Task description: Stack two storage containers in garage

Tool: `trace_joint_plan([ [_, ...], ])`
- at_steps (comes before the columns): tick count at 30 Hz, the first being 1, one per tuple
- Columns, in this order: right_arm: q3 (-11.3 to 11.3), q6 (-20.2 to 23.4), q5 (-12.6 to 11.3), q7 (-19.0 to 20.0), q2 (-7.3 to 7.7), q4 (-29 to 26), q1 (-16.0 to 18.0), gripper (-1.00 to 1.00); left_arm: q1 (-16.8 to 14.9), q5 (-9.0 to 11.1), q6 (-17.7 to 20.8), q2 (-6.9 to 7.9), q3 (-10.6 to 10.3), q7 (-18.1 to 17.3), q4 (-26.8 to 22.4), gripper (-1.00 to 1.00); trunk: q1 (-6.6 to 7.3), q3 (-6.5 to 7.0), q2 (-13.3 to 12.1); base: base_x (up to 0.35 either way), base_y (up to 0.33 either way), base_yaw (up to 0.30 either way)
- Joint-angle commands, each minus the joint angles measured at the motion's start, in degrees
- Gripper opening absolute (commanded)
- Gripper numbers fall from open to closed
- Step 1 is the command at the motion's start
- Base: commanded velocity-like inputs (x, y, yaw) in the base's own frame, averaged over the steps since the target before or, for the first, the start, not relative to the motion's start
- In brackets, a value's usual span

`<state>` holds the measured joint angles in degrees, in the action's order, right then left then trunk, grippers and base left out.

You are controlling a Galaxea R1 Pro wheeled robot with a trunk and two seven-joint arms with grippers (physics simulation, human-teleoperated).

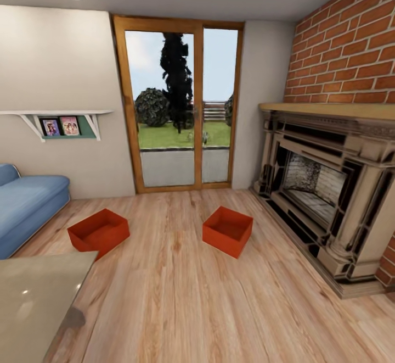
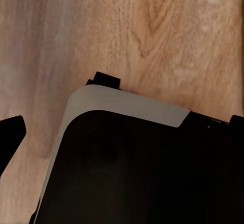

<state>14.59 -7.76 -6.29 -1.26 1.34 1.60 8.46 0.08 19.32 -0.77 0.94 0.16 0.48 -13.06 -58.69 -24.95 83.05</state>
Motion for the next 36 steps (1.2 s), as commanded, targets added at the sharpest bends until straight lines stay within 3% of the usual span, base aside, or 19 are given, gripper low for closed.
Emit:
trace_joint_plan([
  [1,0.5,-0.4,-0.7,-0.1,-0.05,0.2,0.1,1.0,0.0,0.2,0.0,0.04,0.0,0.0,-0.1,1.0,-0.03,-0.05,0.0,0.323,0.0,0.0],
  [16,-0.2,-0.7,-1.3,-3.3,-0.17,0.2,0.1,1.0,0.0,0.5,0.2,0.46,0.1,0.0,-0.1,1.0,-0.03,-0.05,0.0,0.323,0.0,0.0],
  [26,0.1,-0.9,-0.8,-3.1,-0.78,0.2,0.1,1.0,0.0,0.6,0.2,0.55,0.2,0.0,0.4,1.0,-0.03,-0.05,0.0,0.323,0.0,-0.005],
  [36,0.1,-0.8,-0.7,-3.0,-1.0,0.2,0.1,1.0,0.0,0.6,0.2,0.88,0.1,0.0,0.4,1.0,-0.03,-0.05,0.0,0.323,0.046,-0.218],
])
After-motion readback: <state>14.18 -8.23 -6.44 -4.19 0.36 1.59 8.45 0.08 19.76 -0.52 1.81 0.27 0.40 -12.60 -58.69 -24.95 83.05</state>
